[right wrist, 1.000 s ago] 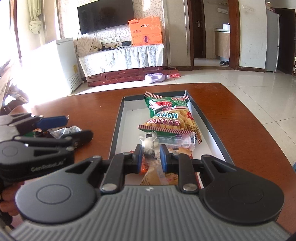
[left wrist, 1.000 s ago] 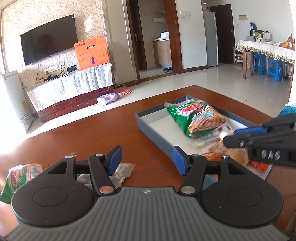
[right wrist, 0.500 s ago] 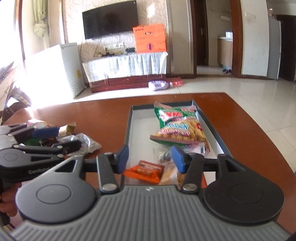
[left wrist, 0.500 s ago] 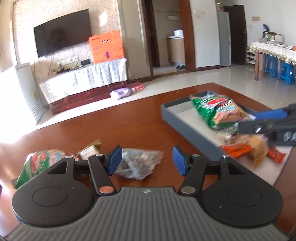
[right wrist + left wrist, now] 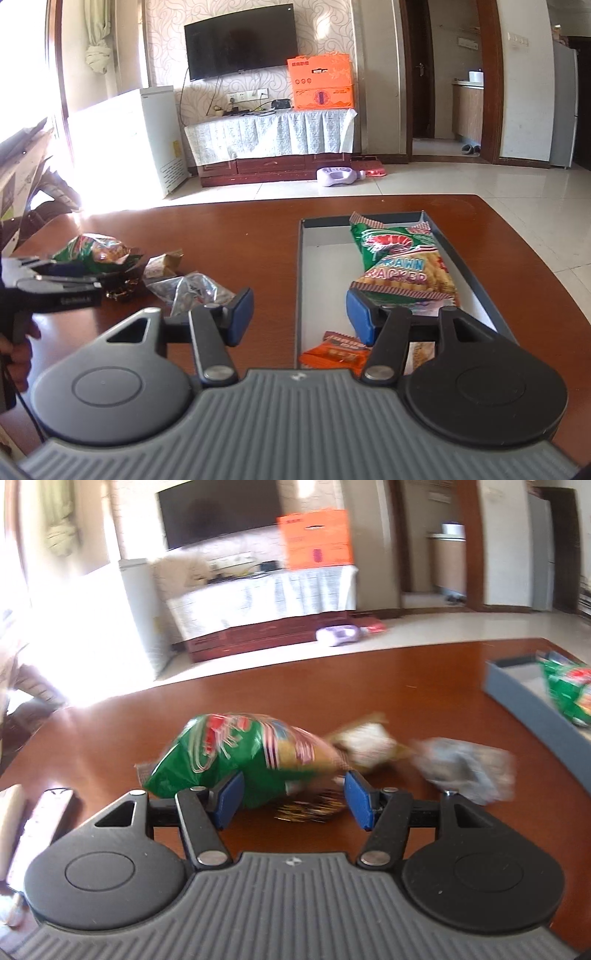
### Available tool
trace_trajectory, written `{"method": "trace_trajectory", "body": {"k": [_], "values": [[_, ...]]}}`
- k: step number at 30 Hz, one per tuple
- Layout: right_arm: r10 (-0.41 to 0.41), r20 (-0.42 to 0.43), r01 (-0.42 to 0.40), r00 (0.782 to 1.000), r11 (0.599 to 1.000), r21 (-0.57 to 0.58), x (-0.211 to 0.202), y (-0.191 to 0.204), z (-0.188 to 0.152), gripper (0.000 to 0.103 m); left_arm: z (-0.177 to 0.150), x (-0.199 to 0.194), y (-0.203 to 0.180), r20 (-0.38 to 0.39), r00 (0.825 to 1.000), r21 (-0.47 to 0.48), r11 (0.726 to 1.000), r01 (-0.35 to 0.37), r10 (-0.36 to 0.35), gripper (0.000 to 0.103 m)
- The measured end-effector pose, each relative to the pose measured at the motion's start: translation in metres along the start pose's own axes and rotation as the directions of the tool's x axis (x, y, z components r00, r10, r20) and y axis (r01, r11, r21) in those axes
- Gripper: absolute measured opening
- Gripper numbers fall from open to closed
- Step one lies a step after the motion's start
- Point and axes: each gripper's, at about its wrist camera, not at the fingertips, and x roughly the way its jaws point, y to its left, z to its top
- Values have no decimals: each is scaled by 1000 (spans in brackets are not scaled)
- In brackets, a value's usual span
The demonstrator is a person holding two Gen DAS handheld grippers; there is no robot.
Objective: Organize snacks
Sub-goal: 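Reach and grasp the brown foil-wrapped chocolate with the left tool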
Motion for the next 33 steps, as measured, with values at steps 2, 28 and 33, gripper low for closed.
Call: {"method": "trace_trajectory", "body": {"k": [2, 28, 33], "values": [[6, -5, -6, 1000, 1000, -13, 1, 4, -1, 58, 2, 5, 15, -6, 1000, -24, 999, -28, 28, 66], [2, -64, -4, 998, 999, -34, 8, 7, -6, 58, -13, 47, -2, -61, 971, 101, 966, 237, -231, 27], [19, -82, -24, 996, 998, -59, 13, 17, -9, 58, -19, 37, -9, -69, 961, 90, 958, 272, -266, 26]]}}
